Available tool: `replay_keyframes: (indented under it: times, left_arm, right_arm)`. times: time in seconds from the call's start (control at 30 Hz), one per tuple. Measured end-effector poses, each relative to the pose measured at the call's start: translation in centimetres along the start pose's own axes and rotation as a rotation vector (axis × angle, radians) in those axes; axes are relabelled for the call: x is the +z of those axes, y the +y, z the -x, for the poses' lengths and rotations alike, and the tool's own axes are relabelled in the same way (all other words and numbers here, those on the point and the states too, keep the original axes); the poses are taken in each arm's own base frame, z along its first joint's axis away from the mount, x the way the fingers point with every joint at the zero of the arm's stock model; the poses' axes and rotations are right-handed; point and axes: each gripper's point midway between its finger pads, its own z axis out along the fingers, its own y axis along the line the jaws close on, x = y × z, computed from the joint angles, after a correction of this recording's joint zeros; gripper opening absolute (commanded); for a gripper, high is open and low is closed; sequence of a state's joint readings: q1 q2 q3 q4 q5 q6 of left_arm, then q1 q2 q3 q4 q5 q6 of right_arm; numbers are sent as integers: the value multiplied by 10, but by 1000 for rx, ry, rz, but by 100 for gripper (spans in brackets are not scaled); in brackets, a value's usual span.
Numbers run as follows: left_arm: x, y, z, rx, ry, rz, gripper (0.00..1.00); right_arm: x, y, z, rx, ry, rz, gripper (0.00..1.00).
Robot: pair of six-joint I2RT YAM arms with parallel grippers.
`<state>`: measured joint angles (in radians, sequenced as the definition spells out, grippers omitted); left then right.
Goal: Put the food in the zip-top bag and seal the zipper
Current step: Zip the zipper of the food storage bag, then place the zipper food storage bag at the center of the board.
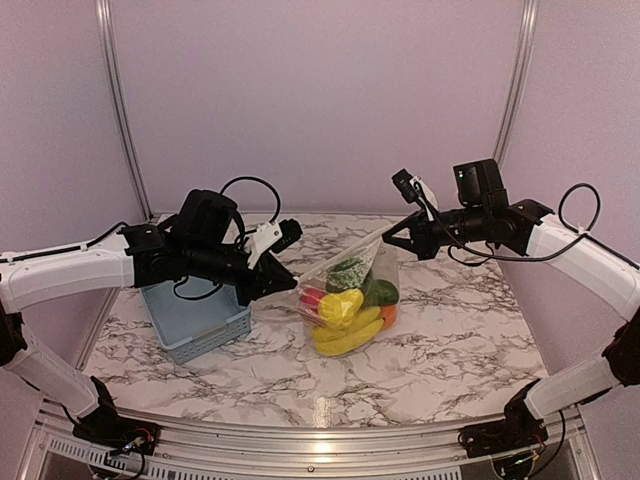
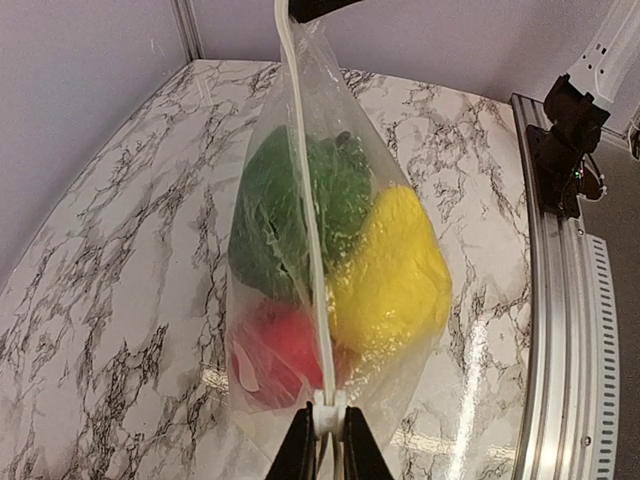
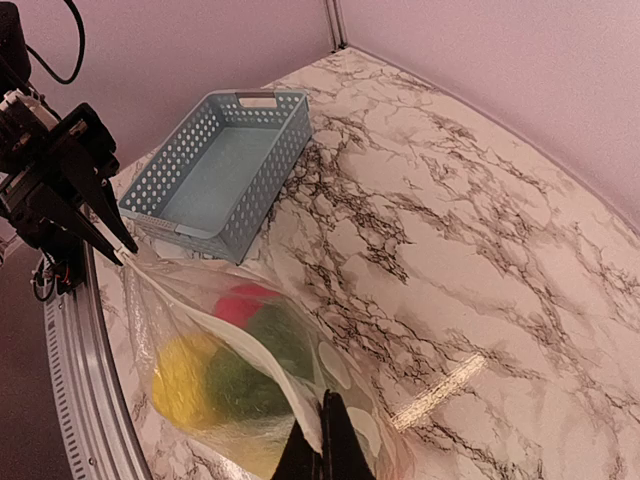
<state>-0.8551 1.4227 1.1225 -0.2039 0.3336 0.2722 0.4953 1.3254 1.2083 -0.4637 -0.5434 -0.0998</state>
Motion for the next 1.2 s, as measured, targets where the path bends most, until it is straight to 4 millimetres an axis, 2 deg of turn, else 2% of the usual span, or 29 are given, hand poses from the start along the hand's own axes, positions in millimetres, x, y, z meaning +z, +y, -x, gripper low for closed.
replay_keyframes:
  times: [0.17,0.23,0.3,0.37,0.5,0.63,0.73,0.83,0.93,1.03,1.13,1.2]
  left_arm:
    - [1,0,-2,-25,11,-5,5]
    - [5,3,-2,-43,23,-6,4]
    - [11,9,4,-60,27,5,2]
    - [15,18,12,-71,23,30,2]
    - [18,37,27,-87,10,102,2]
    - [23,58,54,-74,-17,165,6]
    - [27,63,73,-42,-46,156,7]
    - [29,56,78,-30,-60,108,12]
    - [35,44,64,-41,-48,47,18]
    - [43,22,21,-64,32,-24,27]
    - [48,-6,-31,-80,150,-87,46]
    - [49,-20,-54,-88,213,-119,54]
  right_arm:
    - [1,-2,2,21,-10,8,35]
    - [1,-7,4,37,-17,8,46]
    - [1,-9,12,46,-28,12,51]
    - [-1,-9,25,48,-49,12,54]
    - [-16,-10,64,17,-128,-26,55]
    - [-28,-15,92,2,-188,-83,55]
    - [-27,-22,99,7,-198,-115,55]
    - [-23,-27,97,19,-187,-128,55]
    - [-20,-30,95,28,-181,-136,55]
    - [-20,-31,94,41,-182,-136,55]
    - [-17,-32,90,60,-178,-134,55]
    - [-13,-33,85,77,-169,-130,55]
